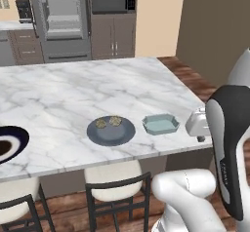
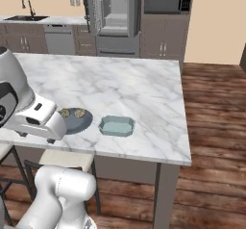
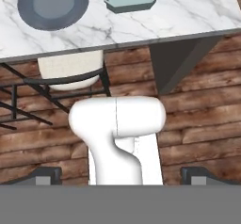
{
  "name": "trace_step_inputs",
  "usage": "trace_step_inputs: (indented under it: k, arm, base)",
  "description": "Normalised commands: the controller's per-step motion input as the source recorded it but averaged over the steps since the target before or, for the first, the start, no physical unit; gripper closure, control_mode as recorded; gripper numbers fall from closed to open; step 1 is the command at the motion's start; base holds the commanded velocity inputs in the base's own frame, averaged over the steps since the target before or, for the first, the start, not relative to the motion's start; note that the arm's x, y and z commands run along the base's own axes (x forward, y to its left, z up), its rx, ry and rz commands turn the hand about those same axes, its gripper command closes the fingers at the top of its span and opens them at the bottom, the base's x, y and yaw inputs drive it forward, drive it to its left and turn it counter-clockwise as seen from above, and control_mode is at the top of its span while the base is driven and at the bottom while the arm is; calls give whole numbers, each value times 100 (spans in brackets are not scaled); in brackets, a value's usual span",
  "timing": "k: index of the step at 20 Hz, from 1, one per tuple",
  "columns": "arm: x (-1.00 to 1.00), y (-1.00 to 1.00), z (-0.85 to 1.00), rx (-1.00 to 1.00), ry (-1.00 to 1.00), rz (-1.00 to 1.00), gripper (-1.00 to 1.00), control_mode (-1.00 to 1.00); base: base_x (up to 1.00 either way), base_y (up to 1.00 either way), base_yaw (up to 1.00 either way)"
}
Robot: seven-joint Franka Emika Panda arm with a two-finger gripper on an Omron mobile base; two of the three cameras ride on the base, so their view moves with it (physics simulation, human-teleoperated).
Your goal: Place two dumplings into each of the tupperware containers and then place the containers in the fridge.
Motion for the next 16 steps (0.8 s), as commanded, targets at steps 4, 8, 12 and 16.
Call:
trace_step_inputs:
  k: [4,8,12,16]
  arm:
    - [100,37,0,0,0,0,-100,-100]
    - [100,56,0,0,2,0,-100,-100]
    - [100,66,0,0,8,0,-100,-100]
    - [87,62,-2,-1,13,0,-100,-100]
  base:
    - [0,0,0]
    - [0,0,0]
    - [0,0,0]
    - [0,0,0]
